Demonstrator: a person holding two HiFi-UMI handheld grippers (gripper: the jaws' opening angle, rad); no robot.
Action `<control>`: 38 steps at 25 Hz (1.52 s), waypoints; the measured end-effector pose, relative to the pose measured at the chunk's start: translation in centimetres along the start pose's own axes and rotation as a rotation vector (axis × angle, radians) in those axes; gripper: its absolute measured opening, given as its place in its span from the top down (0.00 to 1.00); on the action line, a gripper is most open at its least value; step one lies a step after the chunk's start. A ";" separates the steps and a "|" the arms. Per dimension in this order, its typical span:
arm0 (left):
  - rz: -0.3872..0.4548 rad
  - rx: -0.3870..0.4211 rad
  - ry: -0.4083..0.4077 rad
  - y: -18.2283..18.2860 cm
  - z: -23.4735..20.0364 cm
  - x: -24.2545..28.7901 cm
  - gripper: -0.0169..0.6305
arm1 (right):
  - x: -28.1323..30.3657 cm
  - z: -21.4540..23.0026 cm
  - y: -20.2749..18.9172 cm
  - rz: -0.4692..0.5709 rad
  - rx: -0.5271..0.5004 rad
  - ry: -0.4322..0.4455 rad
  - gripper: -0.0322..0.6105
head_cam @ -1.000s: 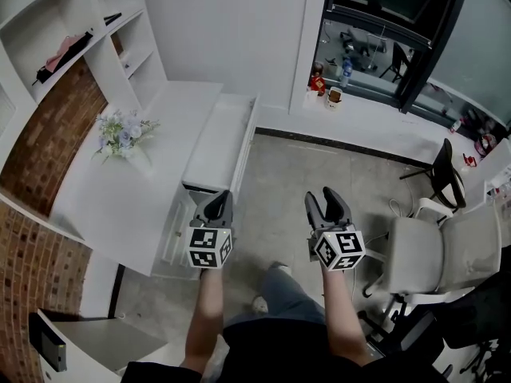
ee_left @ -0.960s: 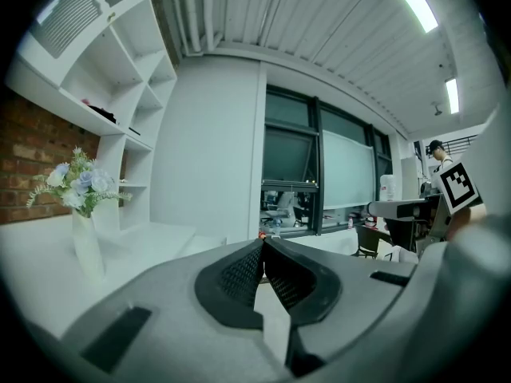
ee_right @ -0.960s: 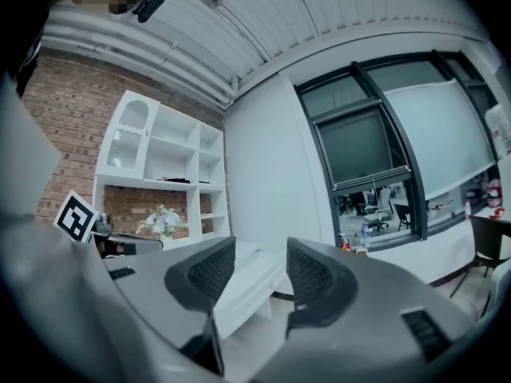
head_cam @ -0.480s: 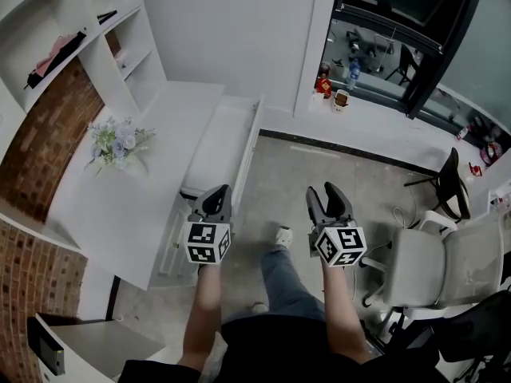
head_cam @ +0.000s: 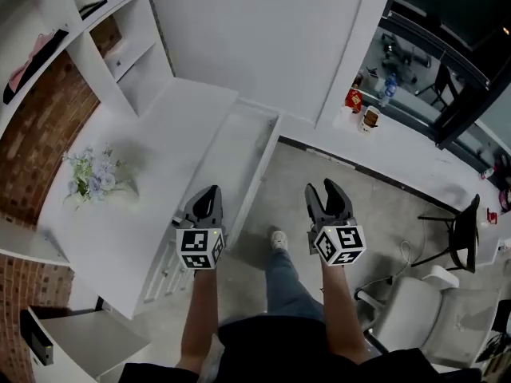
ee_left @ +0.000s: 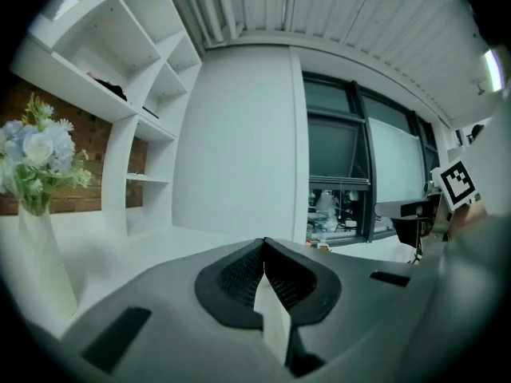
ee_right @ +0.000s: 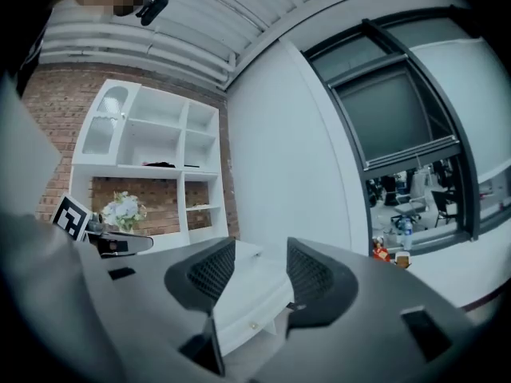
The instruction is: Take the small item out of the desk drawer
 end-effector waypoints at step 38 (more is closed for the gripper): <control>-0.185 -0.105 0.289 -1.0 -7.7 18.8 0.96 | 38.4 0.4 -6.2 -0.690 -0.872 1.016 0.67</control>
Point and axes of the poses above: the fingertips, and each gripper's own axes: x forward along the fingers, z to its right, y out of its top, the point moved 2 cm from there along -x, backward along the fingers, and after that the axes turned 11 degrees about x, right-handed, at the moved point
